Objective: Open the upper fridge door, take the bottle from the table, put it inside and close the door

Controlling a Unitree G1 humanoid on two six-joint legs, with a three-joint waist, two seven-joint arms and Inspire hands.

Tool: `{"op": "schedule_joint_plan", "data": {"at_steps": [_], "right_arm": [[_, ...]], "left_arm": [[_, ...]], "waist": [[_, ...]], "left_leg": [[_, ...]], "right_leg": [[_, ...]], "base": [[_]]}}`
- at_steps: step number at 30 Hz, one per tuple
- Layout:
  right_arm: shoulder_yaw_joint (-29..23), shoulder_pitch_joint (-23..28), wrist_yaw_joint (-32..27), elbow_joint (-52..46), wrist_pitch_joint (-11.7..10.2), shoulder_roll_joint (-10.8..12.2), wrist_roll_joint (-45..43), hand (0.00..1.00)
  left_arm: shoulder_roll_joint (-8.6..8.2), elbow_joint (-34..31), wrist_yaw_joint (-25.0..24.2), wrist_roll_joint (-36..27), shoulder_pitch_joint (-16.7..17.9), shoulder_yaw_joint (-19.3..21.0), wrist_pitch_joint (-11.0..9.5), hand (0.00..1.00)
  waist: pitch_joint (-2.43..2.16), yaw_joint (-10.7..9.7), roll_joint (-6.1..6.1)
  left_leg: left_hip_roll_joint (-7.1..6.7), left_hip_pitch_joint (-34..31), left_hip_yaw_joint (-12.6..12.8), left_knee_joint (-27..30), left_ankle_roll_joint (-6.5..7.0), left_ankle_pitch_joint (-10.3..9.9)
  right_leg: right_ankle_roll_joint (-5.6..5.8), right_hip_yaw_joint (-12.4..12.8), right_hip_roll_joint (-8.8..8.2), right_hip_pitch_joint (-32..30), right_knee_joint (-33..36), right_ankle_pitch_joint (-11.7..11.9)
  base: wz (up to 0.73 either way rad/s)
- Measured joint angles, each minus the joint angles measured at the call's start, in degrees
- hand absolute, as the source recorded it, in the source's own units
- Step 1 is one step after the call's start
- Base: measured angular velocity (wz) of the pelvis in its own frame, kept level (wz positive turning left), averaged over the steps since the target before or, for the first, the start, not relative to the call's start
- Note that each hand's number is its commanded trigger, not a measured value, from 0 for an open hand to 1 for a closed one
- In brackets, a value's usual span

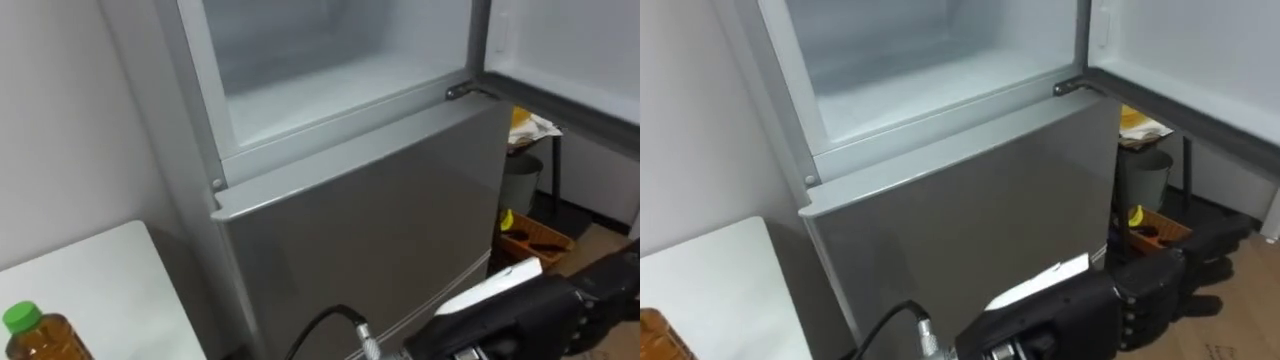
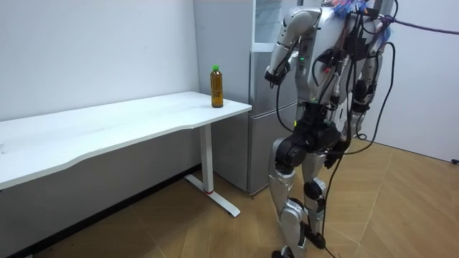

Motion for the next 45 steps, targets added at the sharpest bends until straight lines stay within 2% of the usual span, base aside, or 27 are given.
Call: {"op": "schedule_joint_plan", "data": {"at_steps": [2,7,16,22,27,29,33,35,36,38,40,42,45], "right_arm": [[0.83,0.03,0.01,0.06,0.01,0.05,0.79,0.0],[0.96,0.0,0.01,0.01,0.0,0.35,0.7,0.0],[1.05,0.04,0.01,0.0,-0.17,0.44,0.59,0.0],[2.08,0.13,-0.32,0.29,-0.3,-0.06,0.33,0.0],[2.08,0.87,-0.36,0.64,-0.28,0.51,0.52,0.0],[1.96,1.19,-0.3,0.52,-0.29,1.14,0.18,0.0],[0.63,2.22,-0.06,0.36,-0.52,1.61,-0.11,0.0],[0.21,3.68,-0.11,0.33,-1.12,1.51,0.4,0.0],[-0.02,4.08,-0.13,0.3,-1.35,1.51,0.38,0.0],[-1.03,5.11,-0.16,-0.1,-1.51,1.64,0.0,0.0],[-1.45,5.58,-0.12,-0.12,-1.52,1.66,-0.19,0.0],[-1.75,6.3,-0.1,-0.36,-1.6,1.78,-0.18,0.0],[-3.35,6.47,0.16,0.22,-1.62,2.36,-0.83,0.0]], "left_arm": [[0.58,0.09,-0.15,0.0,0.02,-1.19,0.09,0.0],[1.15,0.02,-0.69,0.0,0.01,-1.29,0.31,0.0],[2.17,-0.24,-1.66,1.98,0.01,-1.0,0.31,0.0],[2.34,-0.68,-1.5,5.08,0.11,0.89,0.31,0.0],[2.75,-5.92,0.09,7.52,2.24,6.67,0.25,0.0],[4.18,-9.61,2.02,8.67,3.66,9.92,0.2,0.0],[5.23,-14.28,4.92,11.63,6.04,16.13,-0.24,0.0],[5.82,-15.07,7.44,11.6,8.01,20.67,-0.51,0.0],[5.73,-15.47,8.05,11.57,8.82,21.91,-0.52,0.0],[5.97,-17.52,11.16,11.0,12.64,26.49,-1.49,0.0],[6.42,-18.64,12.88,10.95,14.11,29.69,-1.62,0.0],[7.03,-19.27,14.33,11.11,14.52,32.67,-2.0,0.0],[7.3,-20.08,17.79,11.3,14.71,37.71,-4.16,0.0]], "waist": [[-0.13,-0.01,-0.49],[-0.14,0.32,-1.02],[-0.48,0.7,-0.5],[-0.41,4.69,-0.6],[-0.52,7.84,-1.36],[-0.64,8.59,-2.03],[-0.81,10.69,-2.32],[-0.82,13.19,-2.45],[-0.89,13.82,-2.46],[-0.94,14.87,-2.7],[-1.07,16.33,-2.88],[-1.31,17.46,-3.08],[-1.52,18.31,-3.22]], "left_leg": [[0.04,0.08,-0.03,0.39,-0.03,0.02],[0.02,-0.19,-0.15,0.46,-0.04,0.01],[-0.39,-1.04,-3.22,0.87,-0.04,0.01],[-0.45,-0.93,-4.66,1.05,-0.12,0.11],[-0.53,-0.99,-6.19,1.37,-0.14,0.34],[-0.51,-1.05,-6.85,1.48,-0.33,0.49],[-0.5,-0.85,-8.06,1.8,-0.5,0.59],[-0.43,0.2,-8.37,1.68,-0.65,0.68],[-0.42,0.41,-8.4,1.67,-0.67,0.69],[-0.48,0.56,-9.4,1.63,-0.77,0.75],[-0.48,0.58,-9.58,1.69,-0.83,0.78],[-0.5,0.67,-10.15,1.74,-0.83,0.78],[-0.73,1.15,-11.42,1.72,-0.84,0.78]], "right_leg": [[-0.02,-0.01,0.03,0.49,0.02,0.06],[0.06,-0.13,-0.03,0.82,-0.24,0.0],[0.14,-2.76,-0.3,1.97,-1.25,-0.09],[0.01,-4.11,-0.57,2.76,-1.23,-0.21],[-0.08,-5.48,-0.79,3.3,-1.27,-0.61],[-0.29,-6.31,-0.77,3.86,-1.29,-0.74],[-0.48,-7.36,-0.72,4.51,-1.39,-0.86],[-0.64,-7.89,-0.69,5.83,-1.74,-1.01],[-0.66,-7.9,-0.65,6.07,-1.83,-1.05],[-0.72,-8.62,-0.61,6.78,-2.13,-1.23],[-0.75,-8.8,-0.61,6.87,-2.13,-1.32],[-0.76,-9.44,-0.65,7.02,-2.18,-1.35],[-0.71,-10.22,-0.78,8.04,-2.22,-1.68]], "base": [[0.0],[0.01],[0.15],[0.13],[0.16],[0.17],[0.13],[0.11],[0.06],[0.19],[0.14],[0.15],[0.17]]}}
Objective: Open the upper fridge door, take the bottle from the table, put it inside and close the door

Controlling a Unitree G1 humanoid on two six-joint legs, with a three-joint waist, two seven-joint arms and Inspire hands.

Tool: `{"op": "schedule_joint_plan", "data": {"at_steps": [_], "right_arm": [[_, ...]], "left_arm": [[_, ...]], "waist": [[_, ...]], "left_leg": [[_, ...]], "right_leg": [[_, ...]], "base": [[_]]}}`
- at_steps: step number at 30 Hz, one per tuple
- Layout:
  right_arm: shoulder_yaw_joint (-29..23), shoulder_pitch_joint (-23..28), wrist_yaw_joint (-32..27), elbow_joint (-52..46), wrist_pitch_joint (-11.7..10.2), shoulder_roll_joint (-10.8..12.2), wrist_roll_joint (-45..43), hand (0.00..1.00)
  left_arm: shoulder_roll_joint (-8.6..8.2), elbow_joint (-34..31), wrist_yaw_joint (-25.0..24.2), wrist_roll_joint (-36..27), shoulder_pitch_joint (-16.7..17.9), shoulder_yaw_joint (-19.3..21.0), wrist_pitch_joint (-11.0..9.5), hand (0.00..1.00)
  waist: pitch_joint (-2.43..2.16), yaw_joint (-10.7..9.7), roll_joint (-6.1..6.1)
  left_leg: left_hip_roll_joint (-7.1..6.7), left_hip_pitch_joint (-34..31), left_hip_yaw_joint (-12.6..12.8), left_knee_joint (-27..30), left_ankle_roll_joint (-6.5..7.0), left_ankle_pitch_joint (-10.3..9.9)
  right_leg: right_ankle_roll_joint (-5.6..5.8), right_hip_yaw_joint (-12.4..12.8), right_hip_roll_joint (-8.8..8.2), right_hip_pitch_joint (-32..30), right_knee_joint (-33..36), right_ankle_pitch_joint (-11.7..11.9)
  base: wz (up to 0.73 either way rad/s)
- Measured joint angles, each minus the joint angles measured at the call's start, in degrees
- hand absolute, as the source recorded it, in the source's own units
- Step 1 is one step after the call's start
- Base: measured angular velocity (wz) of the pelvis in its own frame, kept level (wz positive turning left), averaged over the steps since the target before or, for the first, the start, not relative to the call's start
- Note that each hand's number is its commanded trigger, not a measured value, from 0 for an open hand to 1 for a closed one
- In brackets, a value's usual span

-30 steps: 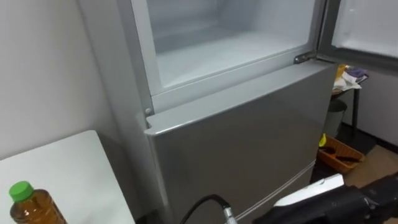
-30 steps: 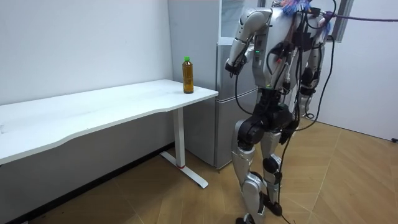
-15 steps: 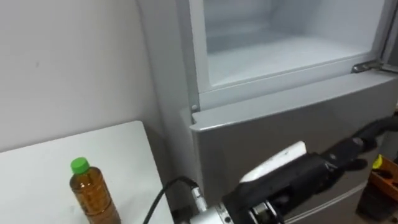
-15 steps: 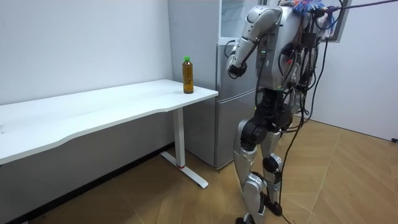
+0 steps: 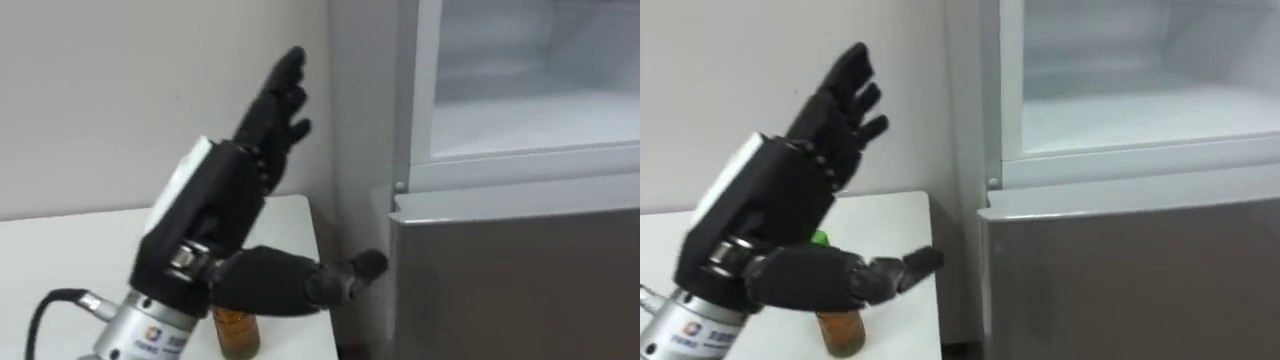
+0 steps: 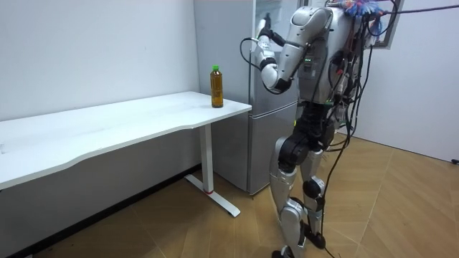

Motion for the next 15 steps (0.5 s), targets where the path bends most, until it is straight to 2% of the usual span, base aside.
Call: {"op": "schedule_joint_plan", "data": {"at_steps": [2,4,6,8,9,11,13,15], "right_arm": [[-0.52,1.04,0.22,-0.04,-0.79,0.04,-0.53,0.0],[-1.48,2.2,0.3,-0.46,-1.3,0.18,-0.69,0.0],[-2.68,2.94,0.33,-0.77,-1.68,0.39,-0.89,0.0],[-3.88,4.0,0.33,-1.9,-1.68,0.51,-1.01,0.0],[-4.24,4.3,0.34,-2.61,-1.67,0.51,-0.88,0.0],[-5.67,4.77,0.41,-3.03,-1.7,0.76,-0.85,0.0],[-6.45,4.78,0.45,-2.6,-1.67,1.07,-0.79,0.0],[-6.6,4.95,0.44,-2.53,-1.63,1.08,-0.74,0.0]], "left_arm": [[0.08,-0.53,2.7,-0.02,1.21,3.65,-1.82,0.0],[0.08,-1.27,4.61,-0.12,2.64,6.11,-2.42,0.0],[0.08,-1.77,6.39,-0.11,3.5,8.32,-2.71,0.0],[0.05,-1.83,9.47,-0.11,6.9,11.4,-4.13,0.0],[0.02,-1.83,10.19,-0.12,7.91,11.98,-4.16,0.0],[-0.32,-1.3,13.01,-0.02,12.34,14.05,-4.52,0.0],[-0.91,-0.18,14.42,-0.04,14.57,14.8,-4.52,0.0],[-1.43,2.32,15.32,-0.1,15.42,15.53,-4.49,0.0]], "waist": [[-0.06,1.17,0.18],[-0.13,1.57,0.38],[-0.01,2.24,0.48],[-0.07,2.48,0.62],[-0.12,2.52,0.71],[-0.23,2.58,1.07],[-0.19,2.55,0.96],[-0.19,3.11,0.93]], "left_leg": [[0.23,0.82,0.0,-0.14,-0.02,0.0],[0.25,1.09,-0.12,-0.15,-0.04,-0.02],[0.25,1.01,-0.29,-0.49,-0.05,-0.02],[0.24,0.83,-0.57,-1.0,-0.06,-0.02],[0.23,0.83,-0.57,-1.0,-0.07,-0.03],[0.23,0.77,-0.62,-0.95,-0.12,-0.06],[0.18,0.59,-1.13,-0.84,-0.12,-0.06],[0.16,0.63,-1.17,-0.78,-0.14,-0.04]], "right_leg": [[-0.03,-0.04,0.0,1.0,0.03,-0.03],[-0.01,-0.25,-0.02,1.08,0.04,-0.04],[-0.01,-0.43,-0.02,1.27,0.13,-0.04],[-0.01,-0.73,-0.02,1.23,0.14,-0.04],[-0.01,-0.75,-0.02,1.15,0.14,-0.04],[-0.01,-0.83,0.03,0.93,0.13,-0.04],[-0.02,-1.19,0.05,0.96,0.19,-0.04],[-0.02,-1.31,0.06,1.03,0.3,-0.04]], "base": [[0.0],[0.04],[0.05],[0.02],[0.0],[0.0],[0.07],[0.03]]}}
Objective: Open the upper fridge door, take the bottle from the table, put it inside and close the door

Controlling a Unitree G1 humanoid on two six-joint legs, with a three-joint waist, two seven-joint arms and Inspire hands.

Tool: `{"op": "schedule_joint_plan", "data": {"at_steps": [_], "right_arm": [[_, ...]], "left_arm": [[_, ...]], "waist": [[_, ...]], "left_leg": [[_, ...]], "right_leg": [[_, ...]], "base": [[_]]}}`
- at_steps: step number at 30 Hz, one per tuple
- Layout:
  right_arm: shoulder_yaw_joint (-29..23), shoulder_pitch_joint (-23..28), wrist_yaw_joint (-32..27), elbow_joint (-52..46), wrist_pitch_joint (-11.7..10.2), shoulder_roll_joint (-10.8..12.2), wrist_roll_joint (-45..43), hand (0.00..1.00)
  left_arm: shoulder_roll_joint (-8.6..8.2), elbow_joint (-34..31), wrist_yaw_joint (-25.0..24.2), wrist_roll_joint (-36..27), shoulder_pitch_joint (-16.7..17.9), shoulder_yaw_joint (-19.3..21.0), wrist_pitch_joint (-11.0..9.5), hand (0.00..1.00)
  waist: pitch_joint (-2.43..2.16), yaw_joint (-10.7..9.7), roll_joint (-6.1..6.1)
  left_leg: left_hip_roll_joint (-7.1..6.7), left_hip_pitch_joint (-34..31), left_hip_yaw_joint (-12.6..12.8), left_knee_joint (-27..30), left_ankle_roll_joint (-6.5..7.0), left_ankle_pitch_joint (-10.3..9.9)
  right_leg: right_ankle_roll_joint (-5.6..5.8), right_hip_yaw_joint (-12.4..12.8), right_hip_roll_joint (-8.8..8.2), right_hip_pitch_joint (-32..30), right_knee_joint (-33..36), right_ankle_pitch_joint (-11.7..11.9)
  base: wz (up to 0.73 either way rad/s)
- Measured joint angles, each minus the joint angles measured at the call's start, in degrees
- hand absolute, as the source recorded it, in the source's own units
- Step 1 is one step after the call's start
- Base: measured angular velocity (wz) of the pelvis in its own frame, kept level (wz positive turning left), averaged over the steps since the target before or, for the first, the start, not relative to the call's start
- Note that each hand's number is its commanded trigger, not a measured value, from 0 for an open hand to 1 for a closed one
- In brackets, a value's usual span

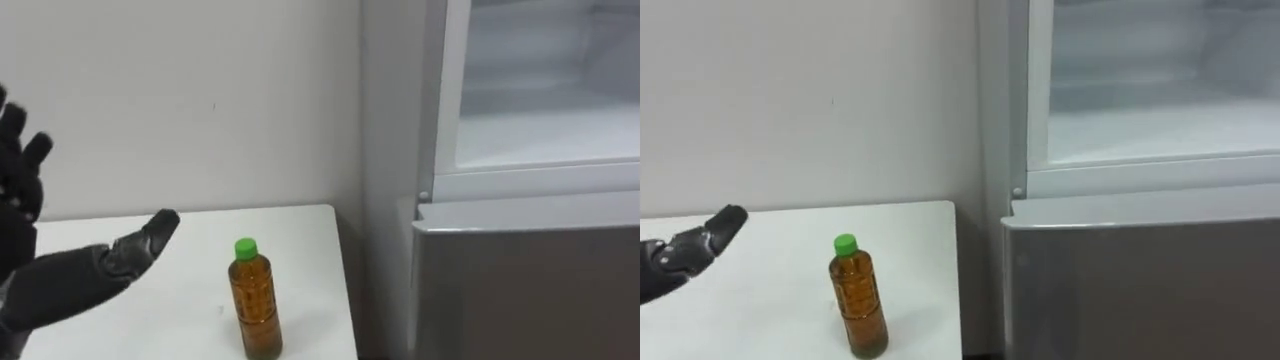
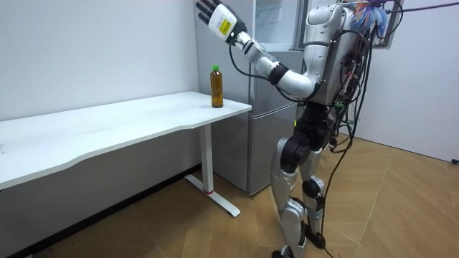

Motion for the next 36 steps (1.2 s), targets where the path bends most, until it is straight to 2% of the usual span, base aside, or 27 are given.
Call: {"op": "schedule_joint_plan", "data": {"at_steps": [2,6,11,15,16,18,21,23,25,29,30,32,36], "right_arm": [[-0.11,0.59,-0.13,-0.19,0.15,0.0,-0.01,0.0],[-1.56,1.11,-0.32,-0.31,0.81,0.56,-0.09,0.0],[-2.34,2.2,-0.34,-2.35,2.5,0.25,-0.53,0.0],[-2.84,2.64,-0.06,-3.44,2.49,0.17,-2.71,0.0],[-3.11,2.76,-0.01,-3.56,2.46,0.18,-3.08,0.0],[-3.71,2.87,0.03,-3.58,2.46,0.17,-4.25,0.0],[-5.03,2.93,0.52,-3.45,2.43,0.16,-6.43,0.0],[-4.88,3.15,0.79,-3.78,2.27,0.15,-6.5,0.0],[-4.95,3.29,1.4,-3.86,2.3,0.15,-6.51,0.0],[-4.93,3.59,1.69,-3.89,2.3,0.14,-6.19,0.0],[-4.94,3.67,1.69,-3.89,2.3,0.16,-6.16,0.0],[-5.0,3.68,1.68,-3.75,2.22,0.16,-6.26,0.0],[-4.75,3.45,1.62,-3.49,2.25,0.3,-6.32,0.0]], "left_arm": [[-0.39,2.32,2.01,0.01,1.57,0.79,0.02,0.0],[-0.95,6.35,4.76,0.66,5.34,1.66,0.05,0.0],[-1.19,17.97,6.79,-0.03,10.05,1.74,1.04,0.0],[-1.22,27.18,7.12,-0.79,11.99,1.77,1.2,0.0],[-1.3,29.89,7.1,-1.34,12.88,1.76,1.18,0.0],[-1.31,35.12,7.2,-1.6,13.37,1.8,1.17,0.0],[-1.33,44.61,7.34,-1.54,14.12,1.4,0.81,0.0],[-1.45,52.67,7.5,-1.59,14.35,-0.82,0.59,0.0],[-1.52,56.85,6.93,-1.52,15.01,-2.79,0.38,0.0],[-2.21,69.15,6.0,-1.45,15.43,-5.03,0.03,0.0],[-2.29,70.65,5.66,-1.29,15.51,-5.06,0.0,0.0],[-2.34,77.88,5.1,-1.11,15.72,-4.99,-0.06,0.0],[-2.55,85.08,5.07,-1.0,16.02,-5.07,0.18,0.0]], "waist": [[0.04,0.97,-0.11],[0.07,0.95,-0.22],[0.07,2.21,-0.19],[-0.04,2.44,-0.01],[0.05,2.43,-0.18],[-0.04,2.5,-0.37],[0.07,2.37,-0.26],[0.06,2.36,-0.4],[0.09,2.35,-0.81],[0.09,2.24,-1.02],[0.08,2.23,-1.05],[0.11,2.24,-1.1],[0.11,2.08,-1.62]], "left_leg": [[0.01,-0.11,-0.1,-0.01,-0.04,0.03],[-0.01,-0.05,-1.69,0.03,-0.05,0.03],[0.0,-0.22,-2.23,0.51,-0.22,0.0],[-0.02,-0.29,-2.99,-0.12,-0.27,-0.03],[-0.04,-0.18,-3.08,-0.14,-0.28,-0.02],[-0.09,0.04,-3.11,-0.11,-0.33,0.02],[-0.03,0.25,-3.14,-0.11,-0.33,0.01],[-0.09,0.14,-3.12,-0.02,-0.32,0.01],[-0.19,0.04,-3.08,-0.21,-0.32,0.0],[-0.2,0.14,-3.06,-0.27,-0.34,-0.02],[-0.21,0.2,-2.98,-0.26,-0.34,-0.02],[-0.23,0.49,-2.98,-0.17,-0.35,-0.02],[-0.7,0.51,-2.96,0.05,-0.4,-0.07]], "right_leg": [[-0.01,-0.21,-0.01,0.27,-0.02,0.01],[-0.01,-1.53,-0.02,0.77,-0.25,0.0],[0.01,-3.37,0.0,0.74,-0.1,-0.01],[0.0,-4.03,-0.01,0.9,-0.07,-0.16],[0.01,-4.06,0.02,0.99,-0.09,-0.16],[0.01,-4.21,0.01,1.08,-0.07,-0.16],[0.01,-4.08,0.01,1.76,-0.2,-0.17],[0.01,-4.13,-0.06,1.75,-0.16,-0.17],[0.02,-4.12,-0.06,1.75,-0.15,-0.17],[0.04,-3.96,-0.04,1.89,-0.21,-0.2],[0.04,-3.93,-0.04,1.94,-0.25,-0.2],[-0.04,-3.95,-0.06,2.0,-0.31,-0.3],[-0.24,-3.88,-0.55,1.81,-0.2,-1.64]], "base": [[0.0],[0.18],[0.06],[0.09],[0.0],[0.0],[0.01],[0.0],[0.0],[-0.01],[0.0],[0.0],[0.0]]}}
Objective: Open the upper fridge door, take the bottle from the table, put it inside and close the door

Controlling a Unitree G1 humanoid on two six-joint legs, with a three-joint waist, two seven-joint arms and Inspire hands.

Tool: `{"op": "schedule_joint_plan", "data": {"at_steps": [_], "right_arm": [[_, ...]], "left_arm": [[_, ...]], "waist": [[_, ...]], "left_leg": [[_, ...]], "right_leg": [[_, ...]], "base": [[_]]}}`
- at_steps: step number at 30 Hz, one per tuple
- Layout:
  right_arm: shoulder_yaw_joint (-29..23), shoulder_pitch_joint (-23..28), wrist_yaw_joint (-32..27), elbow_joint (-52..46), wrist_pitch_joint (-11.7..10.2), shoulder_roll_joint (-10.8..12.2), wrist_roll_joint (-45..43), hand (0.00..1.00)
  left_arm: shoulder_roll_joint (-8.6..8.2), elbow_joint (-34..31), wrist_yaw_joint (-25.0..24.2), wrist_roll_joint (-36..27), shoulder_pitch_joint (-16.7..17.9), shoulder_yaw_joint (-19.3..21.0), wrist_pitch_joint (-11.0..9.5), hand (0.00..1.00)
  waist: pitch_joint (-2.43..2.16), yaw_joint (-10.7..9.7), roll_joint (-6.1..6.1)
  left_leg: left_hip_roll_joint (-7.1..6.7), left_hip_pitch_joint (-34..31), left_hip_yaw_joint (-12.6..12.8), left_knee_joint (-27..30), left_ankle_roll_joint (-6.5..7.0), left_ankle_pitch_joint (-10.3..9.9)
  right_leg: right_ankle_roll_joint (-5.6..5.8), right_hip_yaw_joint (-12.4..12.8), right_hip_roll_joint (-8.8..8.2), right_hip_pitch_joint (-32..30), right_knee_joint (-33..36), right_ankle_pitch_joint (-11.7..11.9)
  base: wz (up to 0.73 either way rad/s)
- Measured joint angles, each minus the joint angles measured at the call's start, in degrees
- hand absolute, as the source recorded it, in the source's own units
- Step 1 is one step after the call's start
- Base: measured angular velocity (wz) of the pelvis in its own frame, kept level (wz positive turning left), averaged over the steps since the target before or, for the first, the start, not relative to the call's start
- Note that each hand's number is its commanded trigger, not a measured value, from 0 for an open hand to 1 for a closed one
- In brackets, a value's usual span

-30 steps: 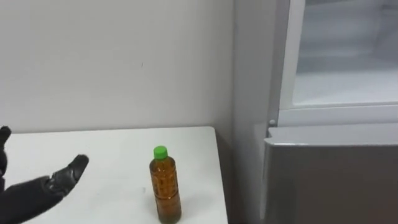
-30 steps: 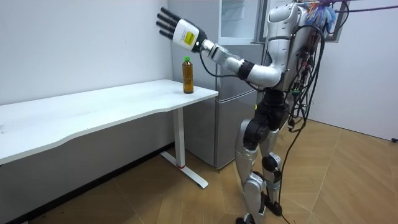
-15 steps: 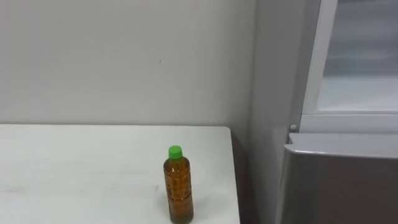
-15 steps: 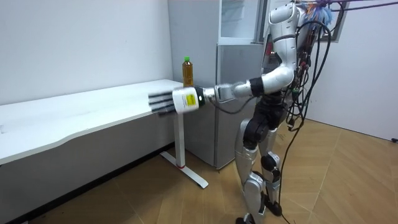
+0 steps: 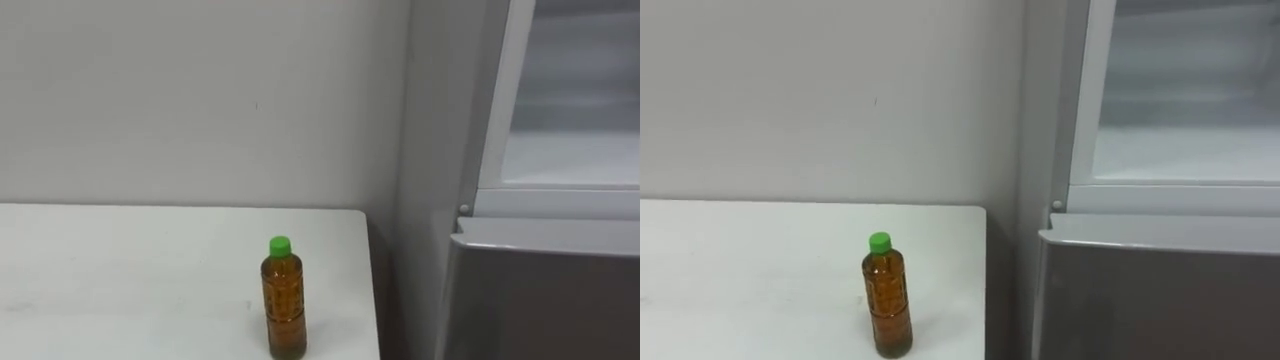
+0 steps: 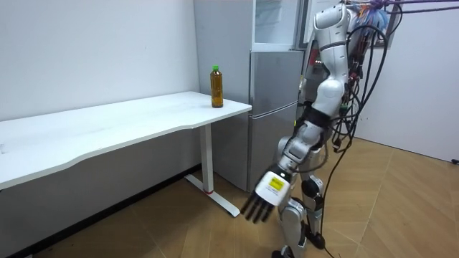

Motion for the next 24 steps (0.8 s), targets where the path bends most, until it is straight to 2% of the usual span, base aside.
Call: {"op": "schedule_joint_plan", "data": {"at_steps": [2,9,11,14,17,20,24], "right_arm": [[0.52,-0.22,0.01,0.36,0.15,-0.17,0.01,0.0],[1.01,-0.65,0.05,1.2,0.21,-0.22,1.29,0.0],[1.09,-1.28,-0.12,1.46,0.28,-0.09,1.35,0.0],[1.76,-1.46,-0.59,1.57,0.39,0.08,1.49,0.0],[2.22,-2.16,-1.34,1.55,0.97,0.26,1.5,0.0],[2.22,-2.71,-1.67,1.57,1.01,0.48,0.73,0.0],[2.59,-3.14,-1.68,1.56,1.01,0.52,0.73,0.0]], "left_arm": [[0.06,3.45,-0.07,2.55,-0.02,-0.03,1.34,0.0],[-0.08,7.15,-2.63,8.4,-1.45,-0.66,5.87,0.0],[-0.09,7.16,-3.8,10.59,-2.26,-2.66,7.25,0.0],[-0.06,7.15,-5.54,15.04,-3.82,-4.29,8.69,0.0],[0.09,7.08,-7.12,18.24,-5.88,-5.54,9.8,0.0],[0.51,7.22,-7.79,21.65,-6.4,-6.58,10.27,0.0],[0.72,7.3,-8.38,22.39,-6.98,-7.06,10.99,0.0]], "waist": [[-0.02,-0.03,-0.07],[-0.05,-0.29,-0.28],[-0.02,-1.32,-0.33],[0.01,-1.61,-0.58],[0.07,-2.49,-1.0],[0.07,-3.27,-1.22],[0.08,-4.13,-1.28]], "left_leg": [[-0.03,0.06,-0.06,0.08,0.0,0.0],[-0.13,0.11,0.03,0.32,0.01,0.01],[-0.18,0.16,0.11,0.17,0.01,0.01],[-0.18,0.49,0.39,-0.38,0.01,0.01],[-0.18,0.39,0.45,-0.49,0.01,0.01],[-0.17,0.34,0.53,-0.24,0.01,0.01],[-0.18,0.26,0.64,-0.25,0.01,0.0]], "right_leg": [[-0.01,-0.05,-0.11,-0.05,0.11,-0.26],[0.09,-0.11,-0.19,0.16,0.33,-0.32],[0.19,-0.04,-0.25,0.25,0.33,-0.38],[0.23,0.39,-0.24,0.28,0.45,-0.52],[0.24,0.37,-0.25,0.15,0.45,-0.56],[0.24,0.51,-0.22,-0.07,0.48,-0.56],[0.27,0.7,-0.2,-0.11,0.43,-0.58]], "base": [[0.0],[0.0],[0.02],[-0.04],[-0.01],[-0.01],[-0.01]]}}
